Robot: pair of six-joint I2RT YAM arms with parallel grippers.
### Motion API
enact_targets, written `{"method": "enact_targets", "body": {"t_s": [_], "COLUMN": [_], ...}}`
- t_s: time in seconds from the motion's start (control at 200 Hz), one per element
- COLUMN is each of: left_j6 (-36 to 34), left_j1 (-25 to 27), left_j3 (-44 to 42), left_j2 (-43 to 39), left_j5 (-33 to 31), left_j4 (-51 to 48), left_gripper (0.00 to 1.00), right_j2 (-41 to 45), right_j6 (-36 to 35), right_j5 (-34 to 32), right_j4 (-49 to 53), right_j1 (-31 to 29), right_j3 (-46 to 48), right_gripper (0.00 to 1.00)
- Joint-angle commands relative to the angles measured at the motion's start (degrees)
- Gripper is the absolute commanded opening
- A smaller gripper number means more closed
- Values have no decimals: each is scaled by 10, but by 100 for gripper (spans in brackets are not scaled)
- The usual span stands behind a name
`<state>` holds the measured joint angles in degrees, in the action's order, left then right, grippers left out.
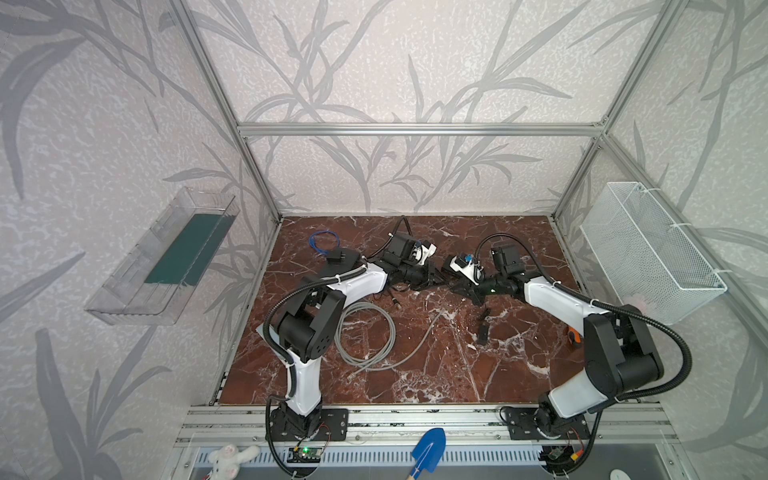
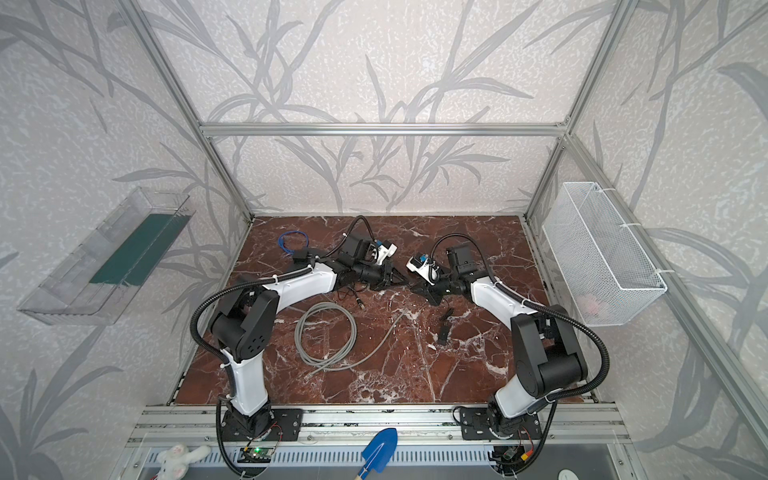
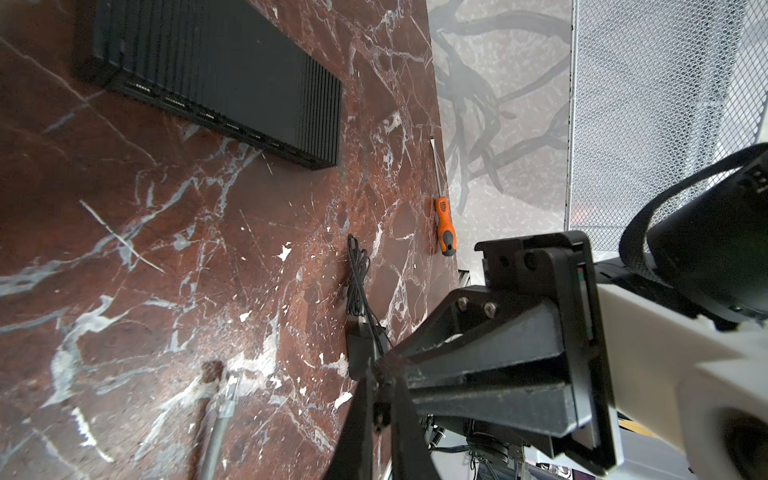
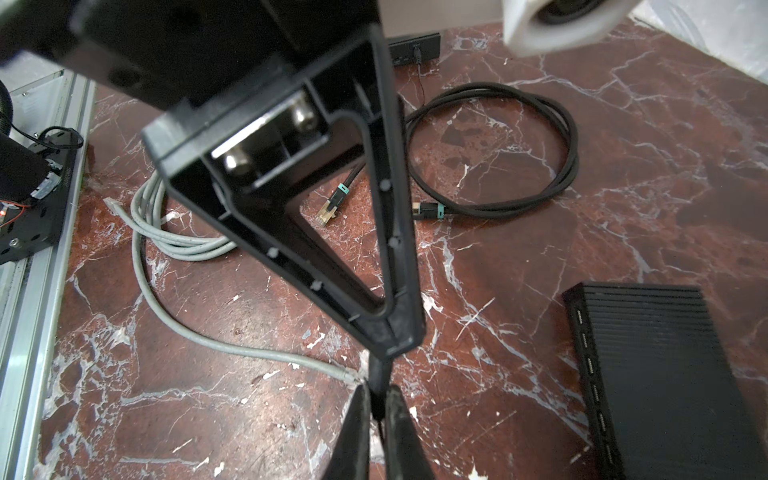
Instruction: Insert the plug into the switch port
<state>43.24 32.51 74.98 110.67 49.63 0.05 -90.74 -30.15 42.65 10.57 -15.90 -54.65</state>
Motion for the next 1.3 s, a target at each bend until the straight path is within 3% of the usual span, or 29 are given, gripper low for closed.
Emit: {"method": "enact_targets", "body": {"t_s": [0.0,0.425,0.645,0.925,1.295], "left_j6": [3,25,18,13,14], "left_j1": [1,1,1,1,5], "left_j3": [16,13,14,14,17], "left_j2": [2,4,4,6,7], "left_j5": [15,27,22,16,14], "left_j4": [6,36,23,14,14], "left_gripper": [7,6,6,6,9], "right_j2": [-6,-14,-8,12,17], "right_j6": [11,2,2,13,11], "right_j5": [8,9,10,15,25], "right_j4": [-19,-20,-27,-54,-55], "right_j1": [1,0,0,11,12], "right_j3": [-20,-16,-13,5,10], "right_gripper": [15,19,11,17,5]}}
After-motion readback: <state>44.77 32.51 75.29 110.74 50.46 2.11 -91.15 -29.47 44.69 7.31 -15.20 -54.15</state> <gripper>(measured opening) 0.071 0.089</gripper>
